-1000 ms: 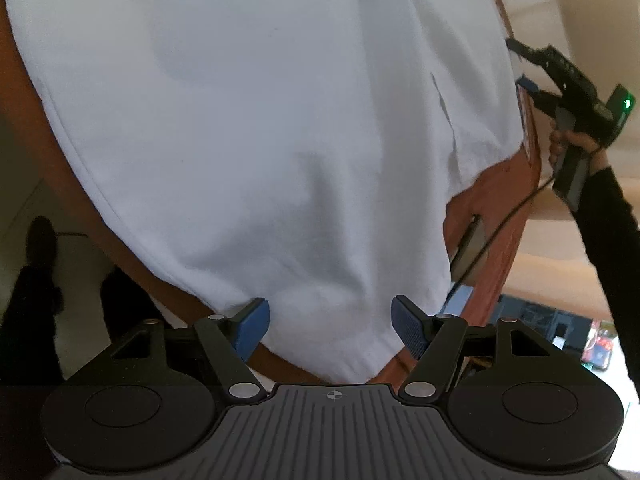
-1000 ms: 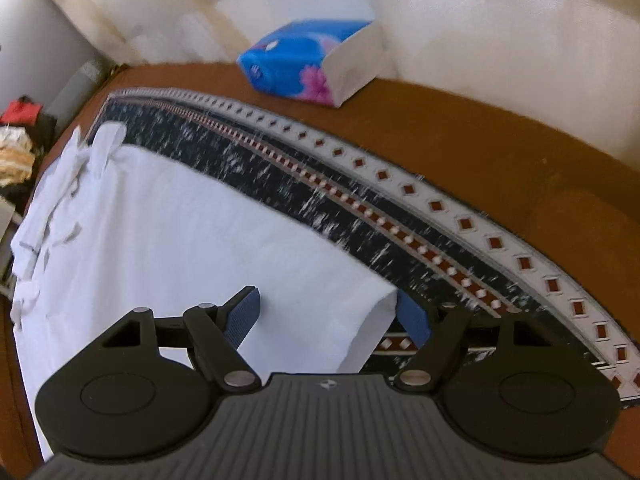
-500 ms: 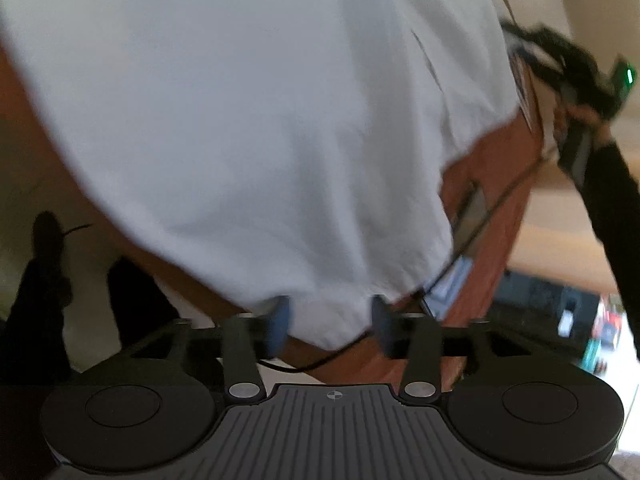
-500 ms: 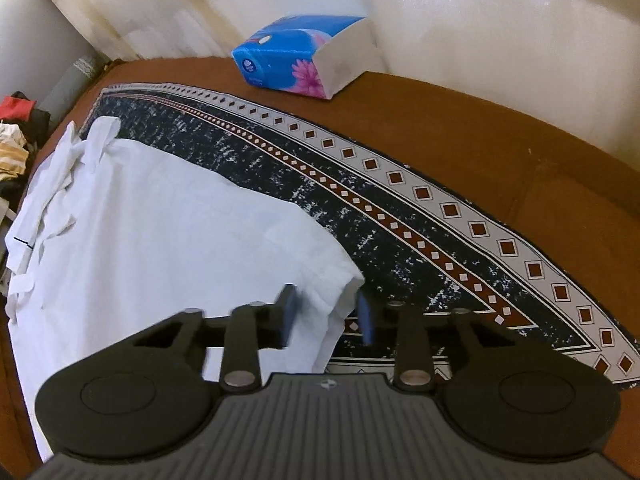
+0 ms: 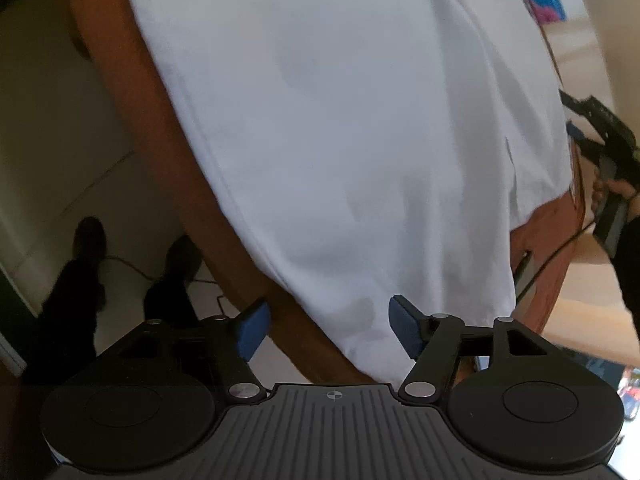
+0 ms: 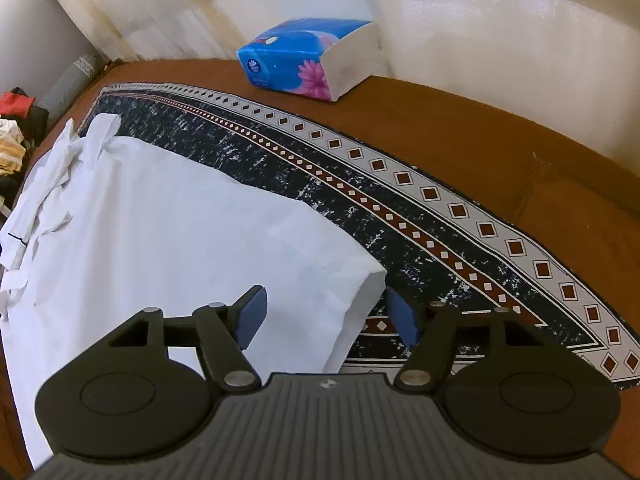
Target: Fold clothes
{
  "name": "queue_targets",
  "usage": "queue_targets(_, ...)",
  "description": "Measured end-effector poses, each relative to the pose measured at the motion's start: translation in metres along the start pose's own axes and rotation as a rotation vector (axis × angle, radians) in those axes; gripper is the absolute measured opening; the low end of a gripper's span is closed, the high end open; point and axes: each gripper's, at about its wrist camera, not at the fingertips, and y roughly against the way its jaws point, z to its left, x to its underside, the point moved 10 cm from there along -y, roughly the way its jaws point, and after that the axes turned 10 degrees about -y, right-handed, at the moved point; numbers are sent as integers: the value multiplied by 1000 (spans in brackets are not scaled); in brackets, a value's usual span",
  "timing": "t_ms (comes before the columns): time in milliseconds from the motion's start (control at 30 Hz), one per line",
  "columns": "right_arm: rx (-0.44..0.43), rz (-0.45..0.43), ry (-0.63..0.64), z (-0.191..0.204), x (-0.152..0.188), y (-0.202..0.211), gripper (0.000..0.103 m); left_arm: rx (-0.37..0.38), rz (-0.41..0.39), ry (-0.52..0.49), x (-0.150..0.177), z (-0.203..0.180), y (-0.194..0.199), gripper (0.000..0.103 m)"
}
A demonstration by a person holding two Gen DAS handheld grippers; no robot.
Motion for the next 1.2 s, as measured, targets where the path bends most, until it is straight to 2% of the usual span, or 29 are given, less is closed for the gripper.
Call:
queue_targets(33,2,-1,0,0,0,0,71,25,-14,-14,-2,-7,4,68)
queue_targets(67,3,-2,1,1,0,0,71,47,-27,-30,-4,-14,7,69)
queue_targets(167,8,-5,1,2,1,-1,71,31,-36,-48,-10,-18,1,68)
queue_targets(267,8,-3,-2,2,1,-1,72,52,-30,-33,-9,-21,-7,69)
queue_targets(433,8,1,-8,2,1,-1,72,107,47,-79,7,-40,-18,69)
queue_targets(500,8,2,-10,2,0,-1,72,119,54,-93,7,-44,-24,68)
queue_targets(533,9,3,-12,2,0,-1,72,123,56,-101,6,-46,-27,62)
queue_targets(567,9,3,-13,2,0,-1,72,130,53,-105,4,-49,-27,48)
queue_targets(633,9,5,-15,2,0,0,66,146,52,-108,-1,-54,-28,29)
queue_targets(667,10,7,-17,1,0,0,53,155,53,-113,-2,-57,-29,18)
queue_targets(700,11,15,-24,0,0,-1,25,163,53,-117,-3,-59,-30,9)
queue_targets(733,-2,32,-45,-2,-1,-1,10,172,54,-122,-4,-62,-31,3)
queue_targets(800,-38,61,-102,-3,-2,2,7,185,44,-130,-6,-61,-19,0)
queue_targets(933,-51,54,-111,7,-12,19,7,222,-19,-142,-20,-67,13,0)
queue_targets(1033,-96,27,-139,23,-30,39,6,243,-103,-148,-39,-71,42,0)
queue_targets(1200,-201,-44,-134,76,-75,79,5,266,-266,-134,-70,-62,95,0)
